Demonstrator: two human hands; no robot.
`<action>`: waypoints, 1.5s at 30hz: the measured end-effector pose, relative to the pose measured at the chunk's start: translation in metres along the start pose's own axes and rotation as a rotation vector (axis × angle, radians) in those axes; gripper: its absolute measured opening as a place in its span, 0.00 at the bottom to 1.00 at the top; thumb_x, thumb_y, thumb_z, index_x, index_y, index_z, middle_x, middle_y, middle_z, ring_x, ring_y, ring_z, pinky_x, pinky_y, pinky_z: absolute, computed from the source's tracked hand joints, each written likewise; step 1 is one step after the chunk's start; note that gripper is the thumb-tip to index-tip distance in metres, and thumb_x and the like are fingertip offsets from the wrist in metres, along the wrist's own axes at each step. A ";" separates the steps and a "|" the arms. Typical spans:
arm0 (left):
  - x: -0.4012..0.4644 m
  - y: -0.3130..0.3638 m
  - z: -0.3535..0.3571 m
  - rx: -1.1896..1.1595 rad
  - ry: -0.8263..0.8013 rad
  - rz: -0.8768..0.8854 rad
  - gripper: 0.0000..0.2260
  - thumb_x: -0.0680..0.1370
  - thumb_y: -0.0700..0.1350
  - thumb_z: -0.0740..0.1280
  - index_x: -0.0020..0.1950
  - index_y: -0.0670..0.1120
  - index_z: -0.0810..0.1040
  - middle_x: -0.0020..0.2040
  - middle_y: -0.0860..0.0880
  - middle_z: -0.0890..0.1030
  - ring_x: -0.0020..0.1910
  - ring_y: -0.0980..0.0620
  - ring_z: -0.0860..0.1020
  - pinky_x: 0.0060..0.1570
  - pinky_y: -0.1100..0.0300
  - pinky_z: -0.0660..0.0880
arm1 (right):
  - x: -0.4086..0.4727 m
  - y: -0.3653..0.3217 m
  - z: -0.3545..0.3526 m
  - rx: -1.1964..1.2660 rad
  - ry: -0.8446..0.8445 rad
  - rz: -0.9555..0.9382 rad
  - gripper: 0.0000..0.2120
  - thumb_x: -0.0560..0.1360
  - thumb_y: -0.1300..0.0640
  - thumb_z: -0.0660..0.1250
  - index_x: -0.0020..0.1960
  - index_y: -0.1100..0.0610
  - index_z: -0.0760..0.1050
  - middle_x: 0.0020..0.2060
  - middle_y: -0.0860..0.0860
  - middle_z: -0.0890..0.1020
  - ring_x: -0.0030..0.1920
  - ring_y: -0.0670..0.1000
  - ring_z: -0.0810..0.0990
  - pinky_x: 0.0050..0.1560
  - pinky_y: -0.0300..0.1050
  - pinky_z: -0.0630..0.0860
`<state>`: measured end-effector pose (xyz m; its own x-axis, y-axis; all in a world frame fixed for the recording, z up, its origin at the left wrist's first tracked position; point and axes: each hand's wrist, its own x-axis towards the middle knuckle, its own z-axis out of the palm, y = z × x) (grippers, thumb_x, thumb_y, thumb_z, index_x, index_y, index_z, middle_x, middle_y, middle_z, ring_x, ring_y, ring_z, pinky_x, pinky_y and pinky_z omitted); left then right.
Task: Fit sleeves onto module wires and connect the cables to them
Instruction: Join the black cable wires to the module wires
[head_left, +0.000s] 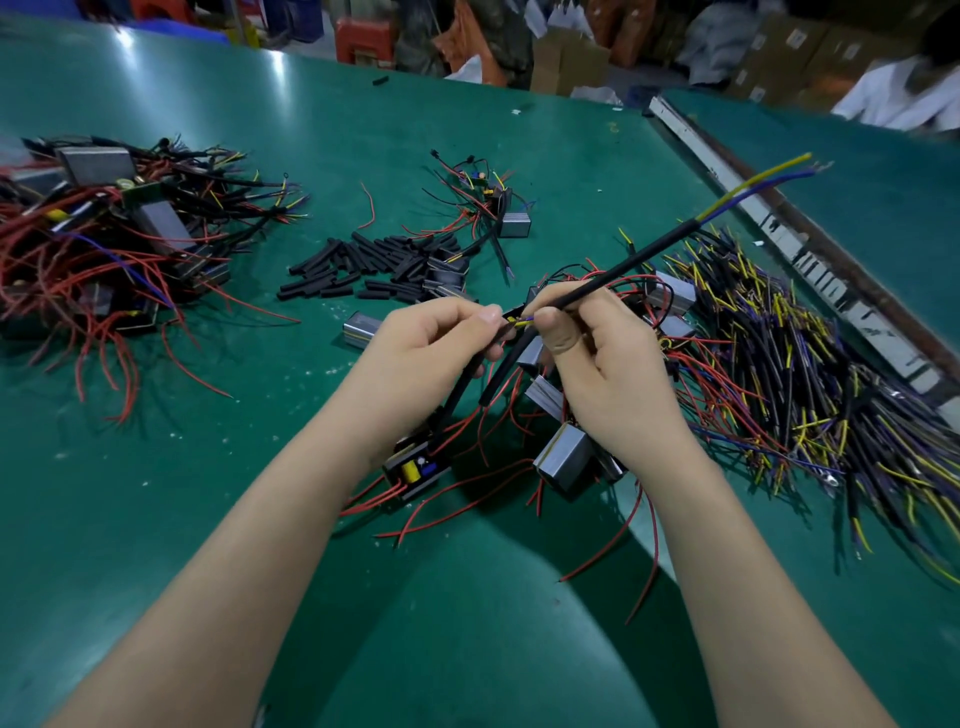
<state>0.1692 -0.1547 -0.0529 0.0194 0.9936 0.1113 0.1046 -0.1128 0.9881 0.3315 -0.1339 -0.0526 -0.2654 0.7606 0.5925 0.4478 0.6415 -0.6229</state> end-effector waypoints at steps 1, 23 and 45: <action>0.000 0.001 0.000 -0.039 -0.007 -0.020 0.12 0.79 0.48 0.64 0.38 0.50 0.82 0.33 0.55 0.80 0.32 0.60 0.74 0.33 0.71 0.69 | 0.000 -0.001 0.000 0.012 0.002 -0.001 0.09 0.80 0.59 0.60 0.49 0.61 0.77 0.40 0.39 0.74 0.40 0.36 0.72 0.44 0.29 0.66; -0.004 0.004 0.000 0.601 0.178 0.610 0.11 0.79 0.47 0.63 0.46 0.40 0.78 0.40 0.49 0.75 0.40 0.55 0.71 0.42 0.65 0.68 | -0.002 -0.017 0.003 -0.022 0.048 0.046 0.13 0.79 0.52 0.61 0.39 0.58 0.75 0.31 0.47 0.74 0.33 0.44 0.70 0.36 0.34 0.66; 0.000 0.000 -0.011 0.285 -0.090 0.272 0.04 0.74 0.52 0.67 0.44 0.52 0.77 0.34 0.59 0.78 0.33 0.65 0.72 0.37 0.70 0.69 | 0.002 -0.007 -0.003 0.132 0.071 0.203 0.05 0.79 0.53 0.64 0.46 0.50 0.77 0.36 0.40 0.78 0.38 0.39 0.75 0.43 0.36 0.69</action>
<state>0.1578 -0.1548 -0.0517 0.1699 0.9241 0.3423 0.3552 -0.3814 0.8534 0.3300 -0.1375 -0.0458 -0.1186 0.8693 0.4798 0.3693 0.4872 -0.7914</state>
